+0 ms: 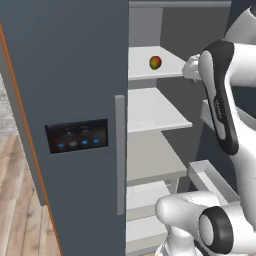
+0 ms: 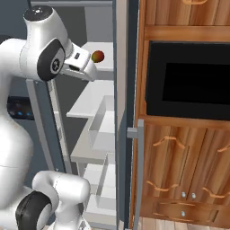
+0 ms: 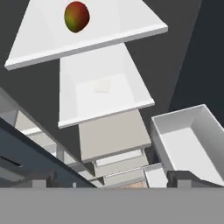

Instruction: Pick up the tangerine and mango from the fridge and place one fruit on each plate on the dining counter.

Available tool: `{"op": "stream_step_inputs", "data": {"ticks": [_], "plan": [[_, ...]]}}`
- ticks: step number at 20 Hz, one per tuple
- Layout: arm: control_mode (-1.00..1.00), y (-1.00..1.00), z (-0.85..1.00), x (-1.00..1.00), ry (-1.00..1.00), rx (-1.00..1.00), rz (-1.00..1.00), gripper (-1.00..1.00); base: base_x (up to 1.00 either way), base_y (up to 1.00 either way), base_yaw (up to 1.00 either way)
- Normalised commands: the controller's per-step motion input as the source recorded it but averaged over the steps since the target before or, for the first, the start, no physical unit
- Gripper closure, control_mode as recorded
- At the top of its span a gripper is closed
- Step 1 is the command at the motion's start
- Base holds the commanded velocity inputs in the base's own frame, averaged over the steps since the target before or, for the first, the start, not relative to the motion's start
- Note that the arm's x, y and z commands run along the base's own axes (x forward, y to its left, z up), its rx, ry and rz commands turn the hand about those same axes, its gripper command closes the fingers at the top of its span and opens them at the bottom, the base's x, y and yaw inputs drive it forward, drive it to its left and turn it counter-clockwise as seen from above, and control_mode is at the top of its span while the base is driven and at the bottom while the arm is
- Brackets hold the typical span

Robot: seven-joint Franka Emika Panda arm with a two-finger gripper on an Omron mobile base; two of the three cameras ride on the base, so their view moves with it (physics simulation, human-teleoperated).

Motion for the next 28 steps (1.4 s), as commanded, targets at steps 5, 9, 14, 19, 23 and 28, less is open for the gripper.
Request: {"op": "stream_step_inputs", "data": {"ticks": [5, 9, 14, 19, 23, 28], "plan": [[-1.00, 0.00, 0.00, 0.71, -0.31, 0.01, 0.18, -1.00, 0.00, 0.00, 0.00], [-1.00, 0.00, 0.00, 1.00, -0.05, 0.01, 0.05, -1.00, 0.00, 0.00, 0.00], [-1.00, 0.19, 0.01, 0.69, 0.05, 0.00, -0.02, -1.00, 0.00, 0.00, 0.00], [-1.00, 0.41, 0.02, 0.38, 0.00, 0.00, -0.05, -1.00, 0.00, 0.00, 0.00], [-1.00, 0.14, 0.00, 0.38, 0.01, -0.01, -0.14, -1.00, 0.00, 0.00, 0.00], [-1.00, 0.00, -0.06, 0.25, 0.03, 0.00, -0.17, -1.00, 0.00, 0.00, 0.00]]}}
